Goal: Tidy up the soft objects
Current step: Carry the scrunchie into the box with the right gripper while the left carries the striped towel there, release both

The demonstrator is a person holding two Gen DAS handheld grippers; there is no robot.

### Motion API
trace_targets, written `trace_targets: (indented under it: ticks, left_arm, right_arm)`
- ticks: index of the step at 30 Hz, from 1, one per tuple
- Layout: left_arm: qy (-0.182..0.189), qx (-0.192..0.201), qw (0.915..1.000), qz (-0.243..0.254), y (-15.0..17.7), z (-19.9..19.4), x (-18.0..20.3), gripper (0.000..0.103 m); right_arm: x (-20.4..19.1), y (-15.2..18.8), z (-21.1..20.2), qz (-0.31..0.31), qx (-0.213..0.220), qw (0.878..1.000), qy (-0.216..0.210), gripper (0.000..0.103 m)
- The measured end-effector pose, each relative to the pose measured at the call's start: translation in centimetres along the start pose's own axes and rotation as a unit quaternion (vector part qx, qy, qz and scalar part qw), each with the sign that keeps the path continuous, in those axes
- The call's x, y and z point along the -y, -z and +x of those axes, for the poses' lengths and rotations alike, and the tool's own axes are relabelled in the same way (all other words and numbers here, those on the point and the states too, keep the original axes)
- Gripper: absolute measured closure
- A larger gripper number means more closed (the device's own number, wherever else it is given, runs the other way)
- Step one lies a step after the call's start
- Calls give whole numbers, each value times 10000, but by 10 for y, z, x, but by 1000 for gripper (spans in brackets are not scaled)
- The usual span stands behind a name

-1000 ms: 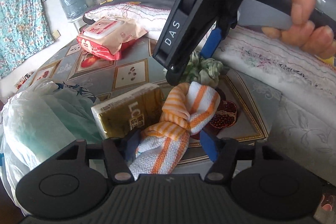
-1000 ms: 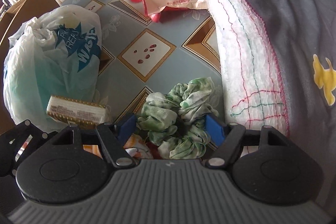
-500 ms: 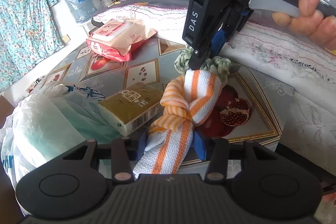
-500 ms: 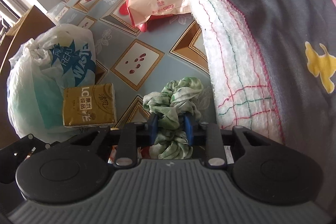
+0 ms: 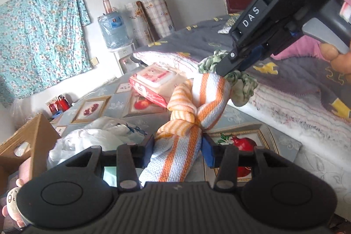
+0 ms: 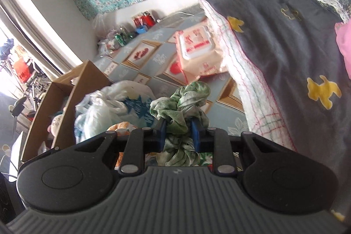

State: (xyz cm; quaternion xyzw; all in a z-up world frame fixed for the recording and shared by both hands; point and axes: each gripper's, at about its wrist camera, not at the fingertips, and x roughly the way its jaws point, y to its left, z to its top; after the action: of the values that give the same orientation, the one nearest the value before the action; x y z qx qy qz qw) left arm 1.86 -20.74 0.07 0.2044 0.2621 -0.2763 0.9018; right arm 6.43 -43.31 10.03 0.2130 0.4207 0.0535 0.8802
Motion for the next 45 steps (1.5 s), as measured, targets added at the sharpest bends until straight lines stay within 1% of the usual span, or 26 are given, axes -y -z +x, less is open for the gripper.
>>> trace_targets:
  ticks: [5, 10, 13, 16, 19, 21, 24, 27, 32, 34, 36, 40, 43, 45]
  left_arm:
    - [-264, 310, 9976, -557, -9, -40, -36, 56]
    - [-703, 491, 9909, -1040, -6, -80, -79, 56]
    - [-930, 488, 9843, -1421, 0, -100, -111, 56]
    - [-1198, 400, 9747, -1846, 10, -120, -149, 56]
    - [-1544, 201, 9649, -2117, 23, -134, -181, 56]
    - [-1702, 15, 9582, -2298, 33, -138, -202, 56]
    - [-1806, -279, 9485, -2588, 50, -142, -228, 56]
    - [-1912, -587, 9379, -2836, 68, -137, -246, 56]
    - [-1786, -1107, 9214, -3270, 100, -119, -274, 56]
    - [-1687, -1285, 9169, -3381, 111, -111, -280, 56]
    - [-1598, -1380, 9132, -3484, 119, -106, -287, 56]
    - [-1535, -1644, 9030, -3661, 130, -95, -294, 56]
    - [-1428, -1776, 9003, -3709, 133, -89, -297, 56]
    - [-1460, -1805, 8997, -3696, 136, -87, -298, 57]
  right_arm:
    - [-46, -11, -16, -291, 247, 9975, -593, 81]
    - [-108, -23, -10, -598, 264, 9886, -1354, 81]
    - [-147, -29, 6, -757, 95, 9811, -1776, 81]
    - [-193, -32, 28, -995, -108, 9717, -2139, 80]
    - [-238, -33, 54, -1165, -387, 9617, -2453, 80]
    - [-263, -32, 72, -1219, -618, 9562, -2591, 80]
    - [-296, -24, 103, -1306, -1017, 9499, -2650, 80]
    - [-321, -14, 134, -1368, -1454, 9441, -2623, 80]
    - [-349, 11, 180, -1617, -2088, 9364, -2312, 79]
    - [-350, 19, 197, -1719, -2328, 9325, -2163, 79]
    - [-353, 25, 208, -1825, -2508, 9286, -2038, 78]
    - [-355, 34, 233, -1907, -2838, 9204, -1896, 78]
    - [-360, 38, 247, -1983, -2976, 9160, -1815, 78]
    - [-363, 40, 254, -1977, -3064, 9139, -1785, 78]
